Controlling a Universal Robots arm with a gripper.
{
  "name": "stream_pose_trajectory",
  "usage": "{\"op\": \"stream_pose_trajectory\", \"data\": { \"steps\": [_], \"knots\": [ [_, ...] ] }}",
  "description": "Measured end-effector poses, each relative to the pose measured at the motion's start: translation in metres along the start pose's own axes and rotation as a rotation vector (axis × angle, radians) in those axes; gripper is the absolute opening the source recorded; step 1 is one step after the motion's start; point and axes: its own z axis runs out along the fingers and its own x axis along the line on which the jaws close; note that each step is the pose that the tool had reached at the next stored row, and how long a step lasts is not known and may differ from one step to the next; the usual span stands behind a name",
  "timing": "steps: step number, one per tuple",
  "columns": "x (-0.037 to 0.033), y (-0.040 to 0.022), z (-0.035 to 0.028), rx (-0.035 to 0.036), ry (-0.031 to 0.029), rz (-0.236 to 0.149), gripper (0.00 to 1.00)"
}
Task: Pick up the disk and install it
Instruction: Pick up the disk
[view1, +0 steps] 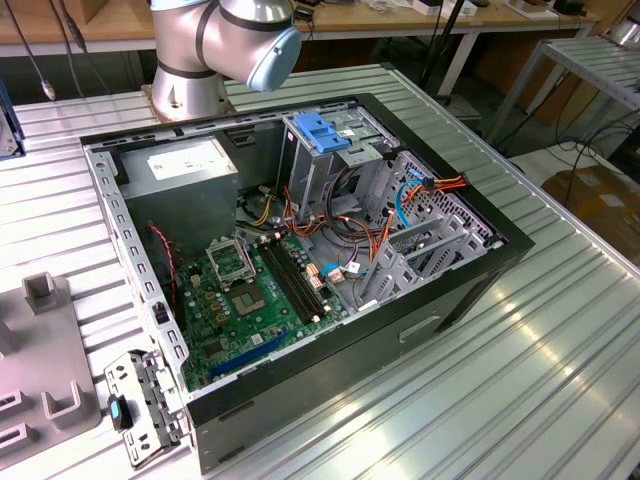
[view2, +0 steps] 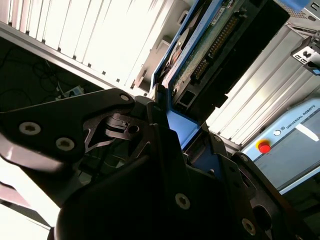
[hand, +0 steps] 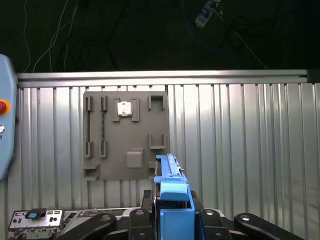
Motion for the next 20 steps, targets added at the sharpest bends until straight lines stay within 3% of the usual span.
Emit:
{"op": "stream_pose_trajectory", "data": {
  "steps": [15,20],
  "knots": [
    [-0.0005,-0.0217,-0.0007,0.0,0.0001,0.0,0.37],
    [0.0052,-0.0231,-0.0009,0.0,0.0001,0.0,0.37]
  ]
}}
